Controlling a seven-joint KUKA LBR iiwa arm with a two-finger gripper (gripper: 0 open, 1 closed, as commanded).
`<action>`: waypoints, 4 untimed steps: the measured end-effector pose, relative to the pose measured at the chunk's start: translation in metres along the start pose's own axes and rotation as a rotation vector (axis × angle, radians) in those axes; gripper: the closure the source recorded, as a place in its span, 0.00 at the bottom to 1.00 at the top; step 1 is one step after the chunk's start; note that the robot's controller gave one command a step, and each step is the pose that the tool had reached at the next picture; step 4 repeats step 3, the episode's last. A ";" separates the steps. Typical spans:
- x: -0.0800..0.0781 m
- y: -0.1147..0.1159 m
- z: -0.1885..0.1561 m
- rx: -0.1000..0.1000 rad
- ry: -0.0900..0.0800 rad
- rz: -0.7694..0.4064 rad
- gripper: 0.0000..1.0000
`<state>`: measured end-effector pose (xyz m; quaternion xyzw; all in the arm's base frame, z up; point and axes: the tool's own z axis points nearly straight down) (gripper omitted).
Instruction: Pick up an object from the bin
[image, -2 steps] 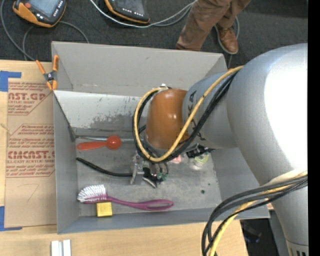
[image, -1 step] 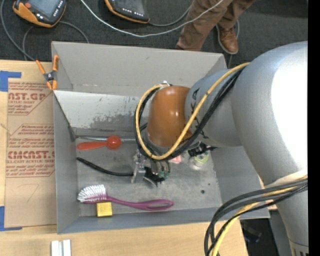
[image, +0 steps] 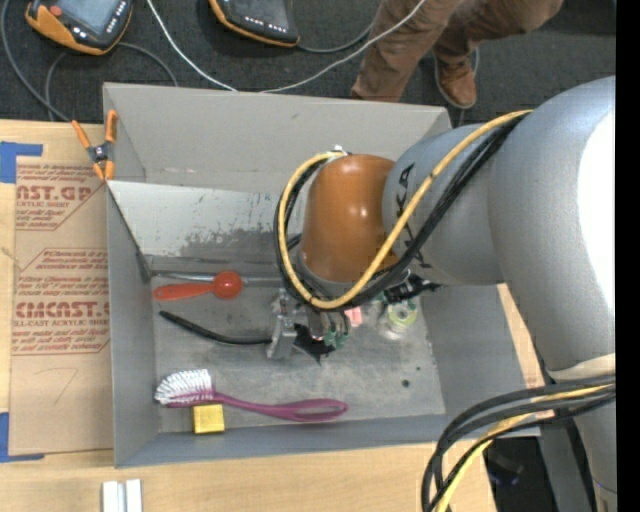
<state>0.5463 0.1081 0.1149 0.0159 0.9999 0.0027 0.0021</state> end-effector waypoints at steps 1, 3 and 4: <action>-0.001 0.000 -0.030 -0.001 -0.004 0.000 1.00; 0.000 0.001 -0.053 -0.001 0.000 -0.001 1.00; 0.000 0.001 -0.053 -0.001 0.000 -0.001 1.00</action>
Offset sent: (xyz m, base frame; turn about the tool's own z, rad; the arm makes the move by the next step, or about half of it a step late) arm 0.0009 0.0001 0.0374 -0.0001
